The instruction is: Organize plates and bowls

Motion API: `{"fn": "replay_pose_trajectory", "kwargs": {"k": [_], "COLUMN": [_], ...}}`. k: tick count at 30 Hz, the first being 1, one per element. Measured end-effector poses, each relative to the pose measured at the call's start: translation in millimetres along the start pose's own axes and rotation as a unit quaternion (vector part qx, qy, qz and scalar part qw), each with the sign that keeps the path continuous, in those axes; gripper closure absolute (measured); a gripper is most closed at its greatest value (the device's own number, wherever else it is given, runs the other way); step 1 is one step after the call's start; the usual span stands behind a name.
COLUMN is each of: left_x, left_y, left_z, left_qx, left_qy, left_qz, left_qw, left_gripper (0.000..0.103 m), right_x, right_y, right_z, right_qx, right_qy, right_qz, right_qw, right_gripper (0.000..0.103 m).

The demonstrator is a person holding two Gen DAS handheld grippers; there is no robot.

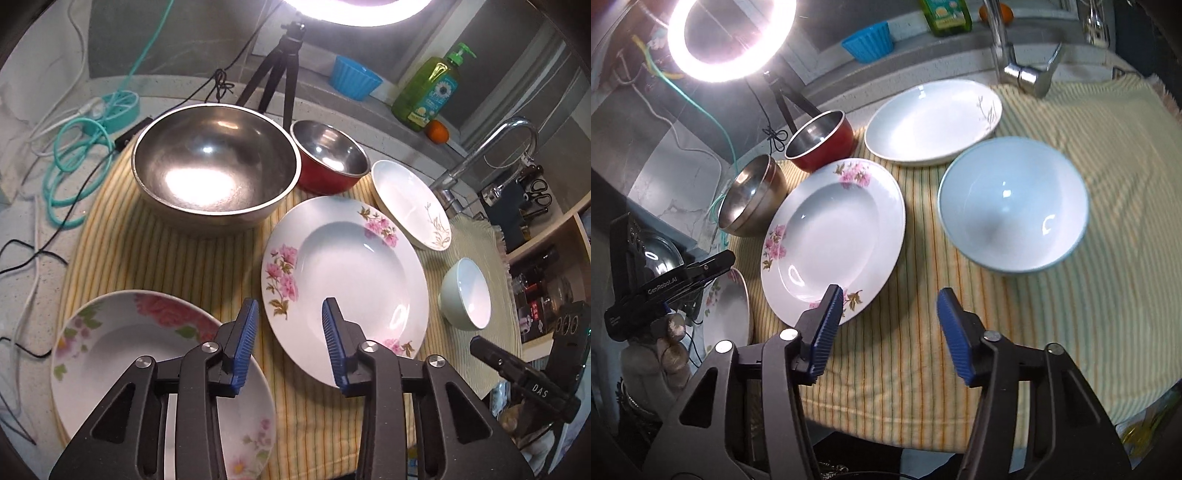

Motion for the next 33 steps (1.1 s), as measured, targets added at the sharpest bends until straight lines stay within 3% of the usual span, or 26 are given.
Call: {"fn": "replay_pose_trajectory", "kwargs": {"k": [8,27,33], "left_x": [20.8,50.3,56.0], "left_y": [-8.6,-11.4,-9.4], "left_z": [-5.6,-17.6,-17.7], "left_qx": [0.003,0.0,-0.001], "left_qy": [-0.036,-0.071,-0.074], "left_qz": [0.009,0.018,0.018], "left_qw": [0.9993,0.9973,0.9971], "left_gripper": [0.071,0.076,0.077], "right_x": [24.5,55.4,61.8], "right_y": [0.3,13.5,13.9], "right_z": [-2.4,-12.9,-14.9], "right_qx": [0.028,0.059,0.06], "right_qy": [-0.014,-0.03,-0.036], "right_qz": [-0.005,-0.005,-0.01], "right_qw": [1.0,0.998,0.998], "right_gripper": [0.058,0.06,0.073]}}
Point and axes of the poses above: each gripper's, at about its wrist camera, not at the fingertips, and x roughly the way its jaws point, y to its right, z to its underside, the point moved 10 cm from there along x, roughly the way its jaws point, and after that the axes turned 7 degrees about -x, right-handed, at the moved point
